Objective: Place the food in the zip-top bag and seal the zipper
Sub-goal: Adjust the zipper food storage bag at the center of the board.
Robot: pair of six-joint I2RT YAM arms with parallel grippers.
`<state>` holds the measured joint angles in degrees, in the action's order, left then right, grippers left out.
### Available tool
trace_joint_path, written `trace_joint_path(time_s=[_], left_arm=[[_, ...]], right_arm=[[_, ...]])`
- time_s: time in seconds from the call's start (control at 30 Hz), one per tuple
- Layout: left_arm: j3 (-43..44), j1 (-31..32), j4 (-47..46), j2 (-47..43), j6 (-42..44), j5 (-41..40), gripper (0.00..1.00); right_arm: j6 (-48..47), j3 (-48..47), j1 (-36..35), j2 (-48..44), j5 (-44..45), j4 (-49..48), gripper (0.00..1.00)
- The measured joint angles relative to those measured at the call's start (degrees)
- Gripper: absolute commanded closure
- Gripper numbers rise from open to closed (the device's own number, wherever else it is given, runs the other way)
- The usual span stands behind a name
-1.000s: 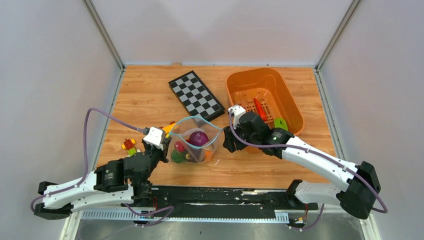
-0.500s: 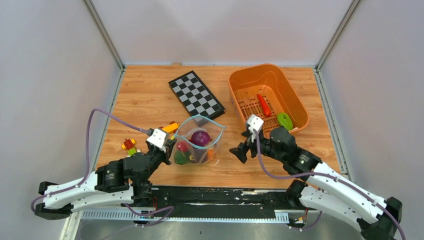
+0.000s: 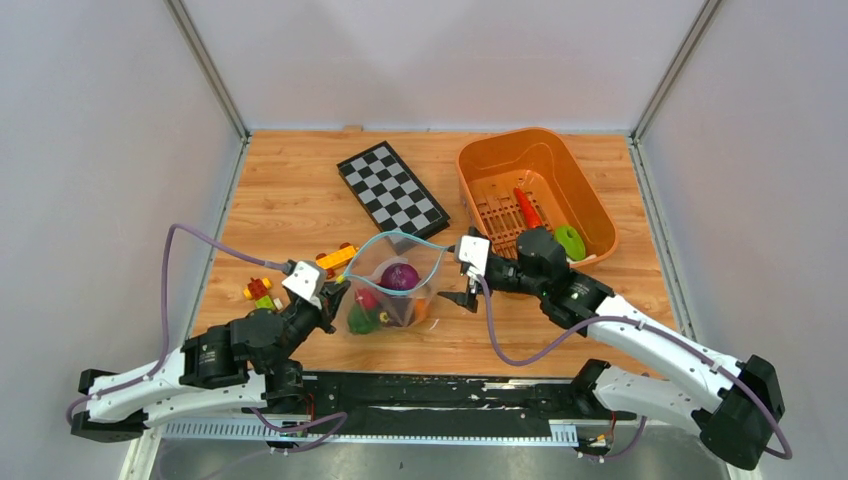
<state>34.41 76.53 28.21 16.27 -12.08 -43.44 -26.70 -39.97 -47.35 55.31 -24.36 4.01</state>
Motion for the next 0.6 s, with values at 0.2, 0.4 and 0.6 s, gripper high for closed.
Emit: trace_joint_path(time_s=[0.2,0.4,0.6], left_arm=[[0.0,0.0,0.8,-0.8,0.0,-0.4,1.00],[-0.3,0.0,0.8,-1.6,0.0,-0.6,1.00],[-0.5,0.0,0.8,-1.9,-0.2,-0.6,1.00]], right_arm=[[-4.1,-5.2,2.4,3.5,-5.8,0.0,0.23],[-5.6,-8.2,3.9,8.3,-9.9,0.0,0.34],[-5.6,-9.6,5.2,11.7,-11.0,0.2,0.31]])
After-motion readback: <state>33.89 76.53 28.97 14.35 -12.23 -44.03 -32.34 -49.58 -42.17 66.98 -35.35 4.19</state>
